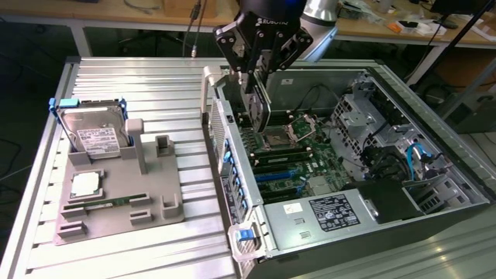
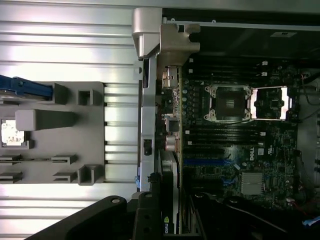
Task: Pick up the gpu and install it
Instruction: 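Pick up the gpu and move the gpu toward the slot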
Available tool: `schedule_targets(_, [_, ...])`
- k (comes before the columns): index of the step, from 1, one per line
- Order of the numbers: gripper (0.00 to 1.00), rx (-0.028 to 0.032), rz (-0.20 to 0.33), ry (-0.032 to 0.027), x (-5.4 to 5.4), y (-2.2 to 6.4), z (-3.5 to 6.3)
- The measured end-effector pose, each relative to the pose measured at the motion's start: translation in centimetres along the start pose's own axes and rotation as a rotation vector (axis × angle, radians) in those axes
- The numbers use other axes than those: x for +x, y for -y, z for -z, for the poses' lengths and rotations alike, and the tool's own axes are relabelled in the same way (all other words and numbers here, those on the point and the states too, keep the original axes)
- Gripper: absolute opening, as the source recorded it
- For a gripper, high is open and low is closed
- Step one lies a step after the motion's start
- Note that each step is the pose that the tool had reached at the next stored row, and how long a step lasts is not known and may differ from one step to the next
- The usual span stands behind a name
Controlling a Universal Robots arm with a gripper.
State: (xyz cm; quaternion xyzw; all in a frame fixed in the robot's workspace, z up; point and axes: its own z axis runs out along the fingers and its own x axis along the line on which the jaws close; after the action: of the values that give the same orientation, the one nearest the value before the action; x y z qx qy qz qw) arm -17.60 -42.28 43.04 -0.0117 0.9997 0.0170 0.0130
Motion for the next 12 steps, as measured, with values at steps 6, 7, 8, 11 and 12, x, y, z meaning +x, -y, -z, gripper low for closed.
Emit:
schedule_targets(6, [0.27, 0.0001, 0.0, 0.0, -0.5, -0.01, -0.01])
schedule_targets(7, [0.27, 0.0, 0.0, 0.0, -0.7, -0.01, -0.02])
schedule_targets(8, [0.27, 0.0, 0.0, 0.0, -0.9, -0.01, -0.02])
schedule_targets(11, [0.27, 0.0, 0.0, 0.0, -1.2, 0.0, -0.03])
schedule_targets(12, [0.27, 0.0, 0.0, 0.0, -1.4, 0.01, -0.03])
